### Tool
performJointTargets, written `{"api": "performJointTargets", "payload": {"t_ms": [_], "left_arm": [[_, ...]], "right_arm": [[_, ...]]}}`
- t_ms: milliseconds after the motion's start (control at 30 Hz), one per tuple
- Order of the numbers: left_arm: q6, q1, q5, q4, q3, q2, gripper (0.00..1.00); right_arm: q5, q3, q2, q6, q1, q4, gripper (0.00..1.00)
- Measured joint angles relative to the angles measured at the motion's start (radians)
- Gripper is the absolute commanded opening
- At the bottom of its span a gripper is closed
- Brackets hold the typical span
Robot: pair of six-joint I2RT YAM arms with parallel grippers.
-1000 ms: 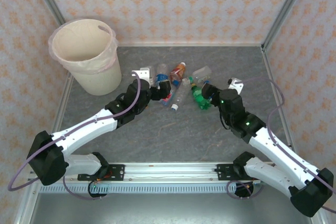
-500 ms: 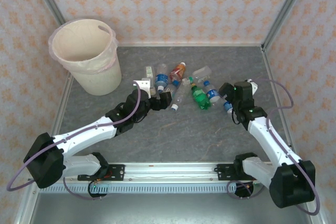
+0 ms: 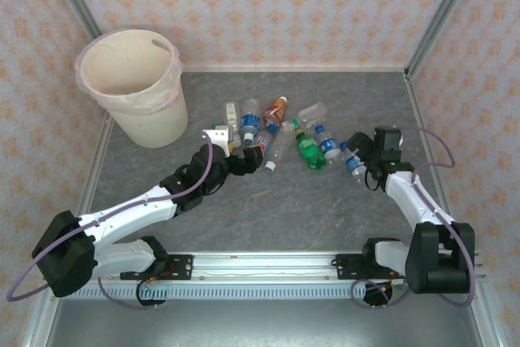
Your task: Put the plastic bottles in the bin
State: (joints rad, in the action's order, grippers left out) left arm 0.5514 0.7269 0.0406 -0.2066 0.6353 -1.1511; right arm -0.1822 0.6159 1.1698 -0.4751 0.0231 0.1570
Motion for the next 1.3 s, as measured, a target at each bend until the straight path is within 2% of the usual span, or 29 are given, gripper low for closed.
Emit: {"api": "performJointTargets", "payload": {"t_ms": [267,733,967,1167,1300], "left_arm": [[0.001,0.0,0.004,0.0,-0.004,0.01,0.99],[0.002,0.0,0.019,-0.008,-0.022,0.024,0.99],[0.002,0.0,0.02,-0.008,-0.04,0.042,0.99],[0.002,0.0,0.026,-0.008,-0.044,0.048,0.99],[0.002,0.0,0.027,-0.008,-0.044,0.048,0.99]], "right_arm": [[-0.033,-0.024,0.0,0.009,0.0,-0.023,0.92],[-0.185,-0.069,0.0,0.023,0.0,-0.047,0.88],[-0.185,-0.087,-0.004,0.023,0.0,-0.046,0.88],[-0.186,-0.132,-0.004,0.023,0.0,-0.061,0.82],[-0.189,-0.172,-0.005,0.023,0.0,-0.061,0.81]]}}
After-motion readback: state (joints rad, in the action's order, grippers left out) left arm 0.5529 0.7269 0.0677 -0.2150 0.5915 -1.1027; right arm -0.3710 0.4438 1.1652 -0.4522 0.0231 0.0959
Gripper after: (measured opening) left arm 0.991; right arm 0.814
